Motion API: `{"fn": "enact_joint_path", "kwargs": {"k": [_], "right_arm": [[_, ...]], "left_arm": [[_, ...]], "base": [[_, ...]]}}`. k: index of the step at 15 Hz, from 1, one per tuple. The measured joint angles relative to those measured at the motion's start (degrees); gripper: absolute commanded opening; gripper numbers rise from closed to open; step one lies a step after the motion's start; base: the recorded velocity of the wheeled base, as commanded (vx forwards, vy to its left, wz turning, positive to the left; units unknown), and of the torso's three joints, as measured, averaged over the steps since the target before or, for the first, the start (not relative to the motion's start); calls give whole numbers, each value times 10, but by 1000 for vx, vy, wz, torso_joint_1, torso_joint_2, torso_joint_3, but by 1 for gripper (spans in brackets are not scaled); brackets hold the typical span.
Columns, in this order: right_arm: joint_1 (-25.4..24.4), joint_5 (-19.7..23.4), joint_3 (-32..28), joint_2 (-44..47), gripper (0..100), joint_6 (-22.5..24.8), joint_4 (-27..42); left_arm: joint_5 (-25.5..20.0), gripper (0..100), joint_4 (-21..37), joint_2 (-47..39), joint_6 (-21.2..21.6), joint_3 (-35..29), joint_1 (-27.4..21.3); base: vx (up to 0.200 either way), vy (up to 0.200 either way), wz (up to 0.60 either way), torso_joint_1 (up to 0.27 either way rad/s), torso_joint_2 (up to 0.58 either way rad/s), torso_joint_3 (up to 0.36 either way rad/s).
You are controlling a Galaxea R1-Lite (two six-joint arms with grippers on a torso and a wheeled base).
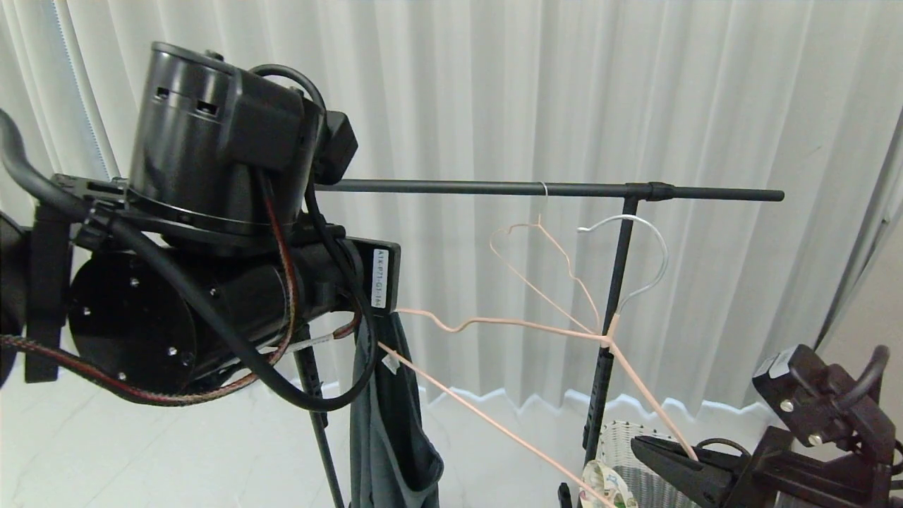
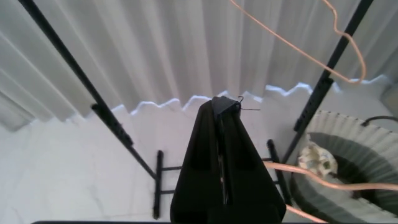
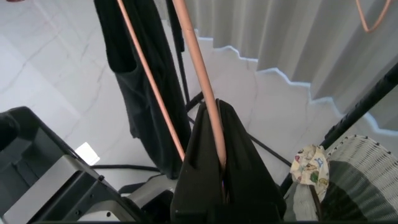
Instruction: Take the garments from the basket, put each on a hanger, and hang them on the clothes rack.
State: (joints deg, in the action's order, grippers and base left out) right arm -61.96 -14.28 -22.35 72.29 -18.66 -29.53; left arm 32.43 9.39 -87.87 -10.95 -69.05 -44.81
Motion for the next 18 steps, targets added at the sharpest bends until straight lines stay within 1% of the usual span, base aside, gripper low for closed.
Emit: {"fn": "enact_joint_path", "kwargs": {"k": [2,3,6,7,11,12,13,15,18], "right_arm": [[-10,0,10,-11,0,1,11],[-18,-1,17,-19,0,1,24],[-24,-3,28,-39,0,-2,52],[-24,-8,28,-42,0,-5,52],[-22,-50,27,-44,0,-13,19],[-22,-55,27,-44,0,-11,12],[-20,-59,27,-44,0,-10,11],[-11,-63,27,-44,0,-7,10],[-2,-67,27,-44,0,-2,-14]], "left_arm": [[0,0,0,-15,-59,-13,-5],[0,0,1,-23,-68,-19,-7],[0,0,1,-33,-68,-25,-9],[1,0,3,-34,-68,-23,-9],[1,0,50,-24,-53,-6,-18],[1,0,54,-22,-53,-5,-21],[1,0,71,-21,-53,-5,-24],[2,0,120,-20,-54,-7,-25],[2,0,134,-20,-59,-17,-25]], "base": [[0,0,0,0,0,0],[0,0,0,0,0,0],[0,0,0,0,0,0],[0,0,0,0,0,0],[0,0,0,0,0,0],[0,0,0,0,0,0],[0,0,0,0,0,0],[0,0,0,0,0,0],[0,0,0,0,0,0]]}}
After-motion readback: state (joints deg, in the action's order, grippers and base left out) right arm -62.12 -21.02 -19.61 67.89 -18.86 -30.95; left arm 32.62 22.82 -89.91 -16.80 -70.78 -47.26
